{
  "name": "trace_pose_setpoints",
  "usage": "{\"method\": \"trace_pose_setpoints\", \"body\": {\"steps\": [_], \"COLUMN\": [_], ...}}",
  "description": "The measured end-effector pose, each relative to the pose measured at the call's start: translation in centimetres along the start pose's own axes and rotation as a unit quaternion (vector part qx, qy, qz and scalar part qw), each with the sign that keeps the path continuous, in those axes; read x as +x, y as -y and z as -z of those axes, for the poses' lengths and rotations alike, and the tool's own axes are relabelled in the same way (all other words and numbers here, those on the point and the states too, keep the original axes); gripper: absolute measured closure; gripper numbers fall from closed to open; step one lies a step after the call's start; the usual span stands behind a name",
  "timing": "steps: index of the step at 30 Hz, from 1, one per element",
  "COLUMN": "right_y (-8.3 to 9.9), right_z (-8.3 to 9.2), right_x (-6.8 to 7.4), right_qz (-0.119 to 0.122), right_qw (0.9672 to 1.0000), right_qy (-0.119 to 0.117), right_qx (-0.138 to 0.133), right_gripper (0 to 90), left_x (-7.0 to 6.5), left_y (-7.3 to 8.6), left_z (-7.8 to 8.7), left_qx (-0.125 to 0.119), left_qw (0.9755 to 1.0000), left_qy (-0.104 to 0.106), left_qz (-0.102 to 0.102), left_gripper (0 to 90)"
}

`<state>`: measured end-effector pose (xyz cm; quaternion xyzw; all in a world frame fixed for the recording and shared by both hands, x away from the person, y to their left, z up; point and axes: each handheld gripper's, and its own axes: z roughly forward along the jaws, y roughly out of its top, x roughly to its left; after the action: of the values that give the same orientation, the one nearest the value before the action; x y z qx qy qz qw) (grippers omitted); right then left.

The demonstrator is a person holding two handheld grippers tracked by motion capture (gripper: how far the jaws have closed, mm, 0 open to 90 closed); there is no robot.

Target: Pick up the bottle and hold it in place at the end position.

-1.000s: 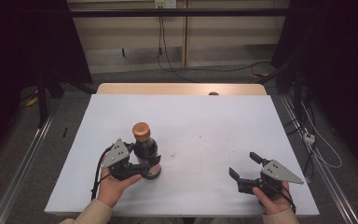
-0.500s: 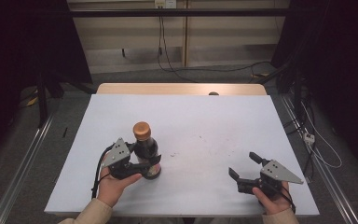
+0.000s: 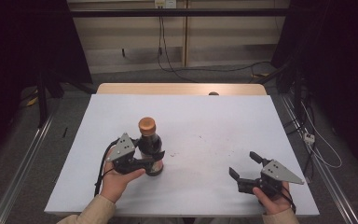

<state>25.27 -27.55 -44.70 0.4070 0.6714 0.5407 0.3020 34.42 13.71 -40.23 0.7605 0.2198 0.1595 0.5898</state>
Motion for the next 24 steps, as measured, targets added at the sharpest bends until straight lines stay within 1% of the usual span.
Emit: {"method": "trace_pose_setpoints", "body": {"steps": [2,4,6,7,8,9,11,12,14,16,18,21,23,24], "right_y": [0.0,0.0,0.0,0.0,0.0,0.0,0.0,0.0,0.0,0.0,0.0,0.0,0.1,0.1], "right_z": [0.0,0.0,0.0,0.0,0.0,0.0,0.0,0.0,0.0,0.0,0.0,0.1,0.1,0.1], "right_x": [0.0,-0.1,-0.1,-0.1,-0.1,0.0,-0.1,-0.1,-0.1,-0.1,-0.1,-0.2,-0.2,-0.2], "right_qz": [0.0,0.0,-0.001,0.0,0.0,-0.001,0.0,-0.001,-0.001,-0.001,-0.001,-0.002,-0.003,-0.004], "right_qw": [1.0,1.0,1.0,1.0,1.0,1.0,1.0,1.0,1.0,1.0,1.0,1.0,1.0,1.0], "right_qy": [0.001,0.0,-0.001,-0.001,-0.002,-0.002,-0.002,-0.002,-0.001,-0.002,-0.002,-0.002,-0.001,-0.001], "right_qx": [0.0,0.0,0.001,0.001,0.001,0.001,0.001,0.001,0.002,0.001,0.0,0.0,0.002,0.002], "right_gripper": [4.5,4.5,4.5,4.5,4.5,4.5,4.5,4.5,4.5,4.5,4.5,4.5,4.4,4.4], "left_x": [0.1,0.2,0.4,0.4,0.4,0.6,0.7,0.9,1.0,1.0,1.1,1.2,1.3,1.3], "left_y": [-0.2,-0.5,-0.9,-0.9,-1.1,-1.4,-1.5,-1.6,-1.8,-2.0,-2.0,-2.2,-2.3,-2.4], "left_z": [-0.2,-0.4,-0.9,-0.9,-1.1,-1.4,-1.6,-1.6,-2.0,-2.6,-2.9,-3.3,-3.7,-3.8], "left_qx": [-0.005,-0.007,-0.015,-0.015,-0.017,-0.017,-0.021,-0.018,-0.022,-0.025,-0.024,-0.023,-0.022,-0.023], "left_qw": [1.0,1.0,0.9999,0.9999,0.9998,0.9999,0.9998,0.9998,0.9997,0.9996,0.9997,0.9997,0.9997,0.9997], "left_qy": [0.001,0.0,0.001,0.001,0.0,0.001,0.002,0.009,0.01,0.01,0.011,0.008,0.012,0.009], "left_qz": [0.004,-0.002,-0.001,-0.001,0.003,-0.003,-0.001,-0.005,-0.001,0.001,0.0,-0.002,-0.004,-0.006], "left_gripper": [30.5,30.5,30.5,30.5,30.5,30.5,30.5,30.5,30.5,30.5,30.5,30.5,30.5,30.5]}}
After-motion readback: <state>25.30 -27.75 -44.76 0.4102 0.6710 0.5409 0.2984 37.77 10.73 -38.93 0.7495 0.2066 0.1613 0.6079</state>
